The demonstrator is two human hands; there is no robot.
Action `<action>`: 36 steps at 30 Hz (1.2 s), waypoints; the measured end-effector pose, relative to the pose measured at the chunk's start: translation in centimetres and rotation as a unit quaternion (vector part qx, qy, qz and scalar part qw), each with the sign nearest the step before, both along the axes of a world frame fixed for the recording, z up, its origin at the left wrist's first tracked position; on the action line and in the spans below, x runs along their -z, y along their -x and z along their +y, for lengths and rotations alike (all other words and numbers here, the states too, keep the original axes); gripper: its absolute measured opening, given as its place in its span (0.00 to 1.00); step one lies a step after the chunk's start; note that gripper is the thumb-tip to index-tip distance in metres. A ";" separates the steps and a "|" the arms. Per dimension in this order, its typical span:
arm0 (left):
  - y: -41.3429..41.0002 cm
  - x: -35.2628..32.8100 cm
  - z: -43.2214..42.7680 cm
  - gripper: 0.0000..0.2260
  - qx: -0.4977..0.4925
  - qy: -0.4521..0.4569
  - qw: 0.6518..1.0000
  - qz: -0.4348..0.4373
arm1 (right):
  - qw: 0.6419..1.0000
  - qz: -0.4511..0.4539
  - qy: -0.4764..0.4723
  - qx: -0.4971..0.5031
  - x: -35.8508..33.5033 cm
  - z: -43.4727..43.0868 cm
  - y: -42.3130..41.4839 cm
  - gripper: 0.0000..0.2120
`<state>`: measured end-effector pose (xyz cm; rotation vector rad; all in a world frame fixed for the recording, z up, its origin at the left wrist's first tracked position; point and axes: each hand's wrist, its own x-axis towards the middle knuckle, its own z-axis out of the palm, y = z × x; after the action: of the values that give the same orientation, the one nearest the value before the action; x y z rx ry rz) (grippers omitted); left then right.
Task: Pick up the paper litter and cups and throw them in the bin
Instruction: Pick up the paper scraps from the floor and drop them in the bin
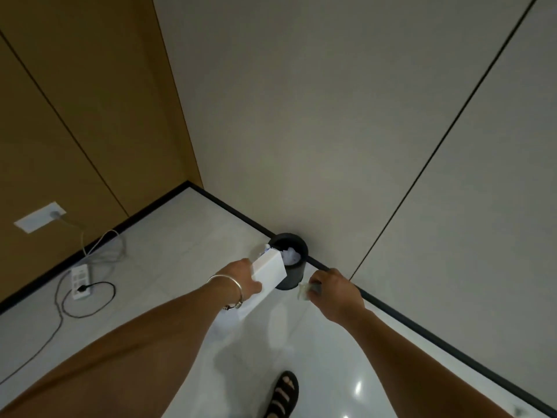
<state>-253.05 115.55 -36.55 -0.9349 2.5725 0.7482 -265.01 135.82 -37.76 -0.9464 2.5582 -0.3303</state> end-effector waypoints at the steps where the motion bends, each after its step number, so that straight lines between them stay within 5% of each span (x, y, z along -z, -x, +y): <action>1: 1.4 0.3 -1.3 0.19 0.001 0.001 1.000 -0.006 | 1.000 -0.006 0.001 0.002 0.4 -1.4 1.3 0.13; 10: 13.7 3.3 -11.6 0.22 -0.002 -0.071 0.997 -0.028 | 0.997 -0.048 -0.042 0.035 2.3 -10.0 11.3 0.12; 18: 25.4 12.3 -22.5 0.27 0.066 -0.121 0.981 -0.133 | 0.983 -0.103 -0.067 0.137 9.9 -18.3 18.8 0.12; 36: 42.3 45.7 -23.6 0.17 0.221 -0.108 0.930 -0.273 | 0.954 -0.183 -0.126 0.203 44.8 -26.1 30.6 0.15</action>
<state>-295.33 92.00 -82.23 -0.3912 2.0405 0.5283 -295.65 109.73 -82.56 -0.2327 2.3533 -0.2524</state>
